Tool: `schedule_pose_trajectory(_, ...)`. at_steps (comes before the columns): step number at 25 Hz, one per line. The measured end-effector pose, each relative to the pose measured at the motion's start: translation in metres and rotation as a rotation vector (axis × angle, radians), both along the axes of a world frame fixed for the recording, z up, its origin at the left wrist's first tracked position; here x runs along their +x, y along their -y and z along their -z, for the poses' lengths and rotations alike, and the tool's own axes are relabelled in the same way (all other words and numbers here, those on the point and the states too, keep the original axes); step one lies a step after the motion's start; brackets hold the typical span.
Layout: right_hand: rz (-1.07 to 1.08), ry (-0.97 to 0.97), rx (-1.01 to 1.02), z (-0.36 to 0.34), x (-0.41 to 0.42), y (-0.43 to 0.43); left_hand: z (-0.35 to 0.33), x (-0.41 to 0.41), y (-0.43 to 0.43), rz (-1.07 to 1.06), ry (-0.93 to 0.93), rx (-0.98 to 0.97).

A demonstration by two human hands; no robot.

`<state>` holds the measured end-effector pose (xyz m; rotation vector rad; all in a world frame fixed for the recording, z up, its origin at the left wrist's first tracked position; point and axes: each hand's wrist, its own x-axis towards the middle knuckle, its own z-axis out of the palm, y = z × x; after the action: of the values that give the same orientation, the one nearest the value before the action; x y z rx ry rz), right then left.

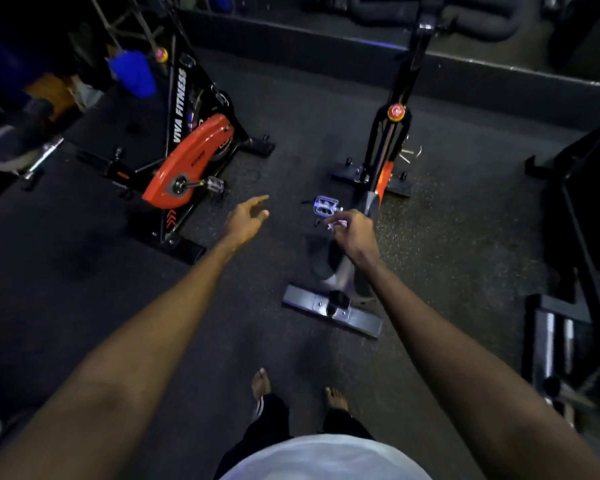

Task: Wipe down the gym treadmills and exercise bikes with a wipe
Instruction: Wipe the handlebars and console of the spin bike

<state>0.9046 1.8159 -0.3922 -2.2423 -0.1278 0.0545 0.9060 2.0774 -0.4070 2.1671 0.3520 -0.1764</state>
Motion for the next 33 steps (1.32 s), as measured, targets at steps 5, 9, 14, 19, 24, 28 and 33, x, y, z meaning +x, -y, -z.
schedule_pose_trajectory(5, 0.033, -0.091, -0.052, -0.066, 0.091, -0.105, -0.092, 0.049, -0.109, -0.04, 0.163, 0.059)
schedule_pose_trajectory(9, -0.059, 0.098, -0.108, -0.142, 0.153, -0.199, -0.167, 0.091, -0.187, -0.05, 0.259, 0.174)
schedule_pose_trajectory(14, -0.075, 0.261, -0.111, -0.22, 0.238, -0.286, -0.222, 0.155, -0.277, -0.07, 0.379, 0.269)
schedule_pose_trajectory(19, -0.064, 0.317, -0.124, -0.26, 0.339, -0.355, -0.253, 0.236, -0.338, -0.077, 0.407, 0.289)
schedule_pose_trajectory(24, -0.076, 0.369, -0.115, -0.286, 0.436, -0.406, -0.267, 0.331, -0.407, -0.102, 0.438, 0.287)
schedule_pose_trajectory(28, -0.055, 0.412, -0.141, -0.308, 0.509, -0.445, -0.276, 0.413, -0.461, -0.127, 0.443, 0.303)
schedule_pose_trajectory(33, -0.043, 0.391, -0.181, -0.303, 0.588, -0.491, -0.259, 0.5, -0.52, -0.12, 0.419, 0.281)
